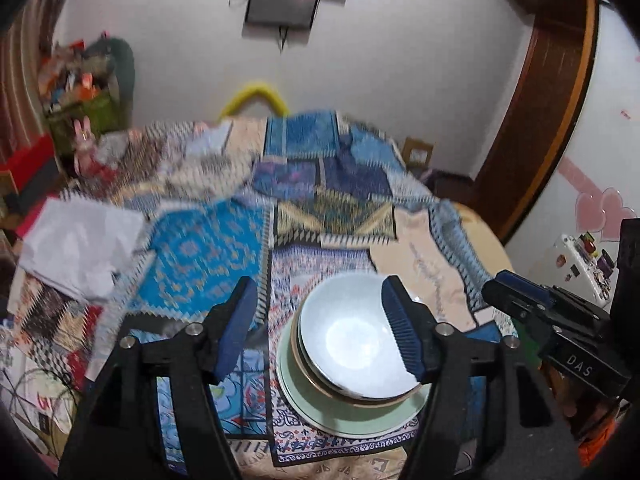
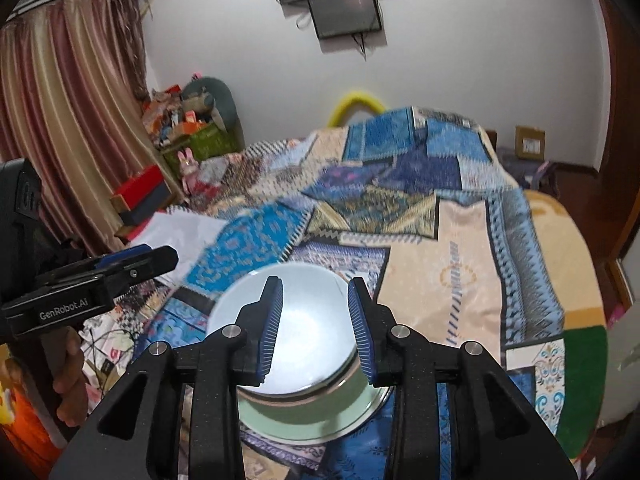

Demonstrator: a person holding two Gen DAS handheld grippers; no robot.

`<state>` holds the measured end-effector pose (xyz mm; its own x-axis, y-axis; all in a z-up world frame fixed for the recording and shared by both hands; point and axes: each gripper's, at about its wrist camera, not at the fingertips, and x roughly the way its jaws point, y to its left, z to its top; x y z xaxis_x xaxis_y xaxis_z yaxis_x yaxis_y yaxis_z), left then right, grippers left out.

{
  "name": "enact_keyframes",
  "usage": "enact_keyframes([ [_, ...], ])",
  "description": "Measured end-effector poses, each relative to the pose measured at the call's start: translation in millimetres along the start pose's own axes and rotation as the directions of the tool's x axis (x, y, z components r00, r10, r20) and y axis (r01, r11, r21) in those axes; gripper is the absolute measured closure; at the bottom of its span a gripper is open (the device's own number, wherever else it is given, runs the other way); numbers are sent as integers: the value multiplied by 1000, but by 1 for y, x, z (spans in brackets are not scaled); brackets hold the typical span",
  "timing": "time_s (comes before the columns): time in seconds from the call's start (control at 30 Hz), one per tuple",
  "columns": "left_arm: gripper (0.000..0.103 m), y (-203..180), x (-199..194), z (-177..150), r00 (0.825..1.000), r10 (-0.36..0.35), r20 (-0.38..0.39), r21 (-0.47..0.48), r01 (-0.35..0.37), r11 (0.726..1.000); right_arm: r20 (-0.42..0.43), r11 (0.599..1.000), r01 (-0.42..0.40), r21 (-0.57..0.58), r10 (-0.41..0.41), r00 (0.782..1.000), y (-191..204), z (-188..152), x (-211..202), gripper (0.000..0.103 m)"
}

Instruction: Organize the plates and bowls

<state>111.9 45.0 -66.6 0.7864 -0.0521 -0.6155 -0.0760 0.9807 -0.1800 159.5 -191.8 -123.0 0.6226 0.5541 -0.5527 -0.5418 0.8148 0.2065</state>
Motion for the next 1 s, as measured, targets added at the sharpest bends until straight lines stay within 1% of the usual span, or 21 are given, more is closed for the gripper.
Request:
enact_keyframes([
  [0.1,33,-4,-22,4,998,11,65,21,-12,1000,38,1000,-3,-7,3,999,4,3,-13,70],
  [0.2,23,-7,-42,6,992,14,122,33,-18,999,82,1000,-1,-25,3,997,10,6,-28,68],
  [0.27,16,-11,-57,7,985,22,173,52,-31,998,114,999,6,-41,-1,993,15,7,-39,64],
  [0.3,15,-13,-63,6,981,29,194,61,-42,997,133,999,8,-49,-2,991,18,8,-46,63],
  [0.37,8,-17,-75,5,972,40,232,80,-60,995,161,998,12,-62,-2,987,22,9,-54,54],
  [0.47,3,-23,-89,3,962,41,270,95,-69,993,194,997,22,-78,-7,981,27,10,-63,51],
  [0.5,3,-24,-94,2,960,39,279,98,-69,993,202,996,20,-82,-3,979,29,11,-66,50],
  [0.53,2,-26,-97,2,957,39,287,101,-70,992,207,996,19,-83,-1,978,29,10,-68,48],
  [0.57,1,-27,-98,1,956,39,292,103,-72,992,217,996,21,-85,-2,976,31,10,-71,41],
  [0.63,0,-30,-102,0,951,39,306,109,-76,991,241,996,32,-87,-10,970,32,9,-75,33],
  [0.7,0,-32,-106,-2,948,40,317,114,-80,990,261,995,43,-91,-17,965,34,9,-80,28],
  [0.87,0,-33,-112,-5,944,32,329,116,-74,990,300,995,62,-84,-34,953,35,9,-89,10],
  [0.97,0,-35,-115,-7,939,34,341,119,-79,990,315,994,70,-78,-42,948,35,9,-92,3],
  [1.0,0,-35,-116,-8,938,34,344,121,-80,989,318,994,72,-78,-43,947,35,10,-92,3],
])
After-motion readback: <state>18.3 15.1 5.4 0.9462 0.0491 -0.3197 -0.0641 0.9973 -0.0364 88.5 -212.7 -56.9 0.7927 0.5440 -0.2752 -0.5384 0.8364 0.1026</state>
